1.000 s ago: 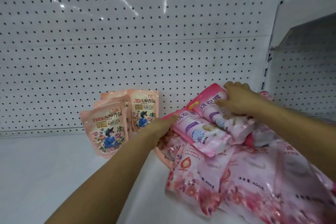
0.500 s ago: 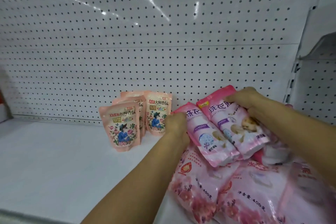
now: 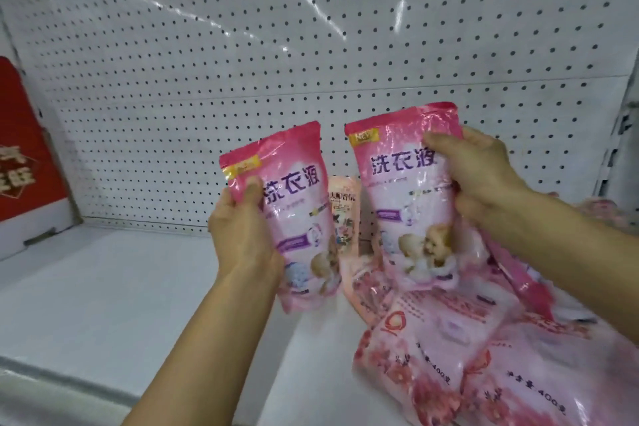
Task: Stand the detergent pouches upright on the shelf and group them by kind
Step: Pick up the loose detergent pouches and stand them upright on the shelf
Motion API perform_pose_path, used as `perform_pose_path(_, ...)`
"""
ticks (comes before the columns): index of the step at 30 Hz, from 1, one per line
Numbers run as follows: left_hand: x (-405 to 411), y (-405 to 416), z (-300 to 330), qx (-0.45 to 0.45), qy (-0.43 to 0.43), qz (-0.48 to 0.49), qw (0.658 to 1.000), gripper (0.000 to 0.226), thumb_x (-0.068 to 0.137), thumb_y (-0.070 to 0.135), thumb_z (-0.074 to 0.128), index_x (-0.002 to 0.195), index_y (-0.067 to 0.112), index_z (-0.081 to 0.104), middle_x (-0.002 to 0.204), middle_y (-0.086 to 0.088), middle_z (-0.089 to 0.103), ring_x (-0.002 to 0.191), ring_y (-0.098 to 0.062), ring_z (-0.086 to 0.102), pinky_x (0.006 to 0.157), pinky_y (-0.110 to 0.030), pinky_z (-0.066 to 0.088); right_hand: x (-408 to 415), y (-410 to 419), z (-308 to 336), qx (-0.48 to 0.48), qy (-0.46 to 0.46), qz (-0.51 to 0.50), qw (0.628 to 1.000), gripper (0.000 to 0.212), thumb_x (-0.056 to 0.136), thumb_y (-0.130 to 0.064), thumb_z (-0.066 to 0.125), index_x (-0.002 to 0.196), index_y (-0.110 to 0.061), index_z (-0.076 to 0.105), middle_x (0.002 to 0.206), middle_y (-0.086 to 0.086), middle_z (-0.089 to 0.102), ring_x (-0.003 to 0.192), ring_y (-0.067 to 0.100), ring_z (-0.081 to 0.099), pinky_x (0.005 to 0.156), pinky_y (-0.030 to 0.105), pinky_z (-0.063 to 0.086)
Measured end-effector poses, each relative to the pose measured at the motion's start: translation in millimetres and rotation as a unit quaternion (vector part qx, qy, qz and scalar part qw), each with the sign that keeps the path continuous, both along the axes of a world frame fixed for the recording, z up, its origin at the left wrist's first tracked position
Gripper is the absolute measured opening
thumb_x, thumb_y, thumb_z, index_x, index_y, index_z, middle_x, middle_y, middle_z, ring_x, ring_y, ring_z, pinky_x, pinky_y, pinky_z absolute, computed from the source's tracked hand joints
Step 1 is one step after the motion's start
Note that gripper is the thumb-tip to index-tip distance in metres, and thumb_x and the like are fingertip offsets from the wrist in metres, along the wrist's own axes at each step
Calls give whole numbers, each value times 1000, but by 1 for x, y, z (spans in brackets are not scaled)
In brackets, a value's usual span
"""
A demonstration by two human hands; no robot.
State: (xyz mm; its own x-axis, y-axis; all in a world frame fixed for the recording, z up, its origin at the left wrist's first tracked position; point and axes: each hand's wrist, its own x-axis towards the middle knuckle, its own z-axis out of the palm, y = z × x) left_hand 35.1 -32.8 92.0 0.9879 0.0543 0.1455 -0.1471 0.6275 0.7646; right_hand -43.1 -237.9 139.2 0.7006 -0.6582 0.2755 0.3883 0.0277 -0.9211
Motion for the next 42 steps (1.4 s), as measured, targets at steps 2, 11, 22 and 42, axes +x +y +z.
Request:
perform_pose_path(2, 9, 12, -7, -1, -11, 29, 1000, 19, 98, 11, 57, 80, 16, 56, 60, 3, 66, 49, -10, 62, 57, -30, 59, 21, 21, -2, 25, -11, 4, 1000, 6, 85, -9, 68, 85, -14, 64, 70, 6, 70, 61, 19, 67, 63, 33, 58)
perform_pose_path(11, 40, 16, -49, 60, -42, 86, 994, 15, 100, 12, 52, 87, 18, 56, 81, -4, 68, 67, -14, 66, 75, -39, 58, 95, 90, -50, -10, 7, -52, 999, 13, 81, -7, 66, 74, -4, 56, 68, 8, 45, 65, 16, 39, 56, 26, 35)
perform_pose_path(22, 43, 21, -56, 185, -112, 22, 976, 15, 101, 10, 50, 98, 20, 61, 81, 6, 71, 71, -8, 69, 69, -29, 58, 85, 73, -57, -192, 163, 27, 967, 16, 89, -14, 66, 100, -3, 65, 99, 18, 70, 86, 29, 68, 84, 46, 56)
perform_pose_path(42, -50, -83, -68, 640, -274, -230, 680, 65, 94, 42, 60, 148, 16, 33, 147, -6, 48, 130, -27, 50, 107, -44, 43, -99, -60, -76, -513, 376, -103, 765, 22, 90, -25, 65, 111, -21, 65, 119, -3, 64, 101, 12, 55, 89, 28, 43)
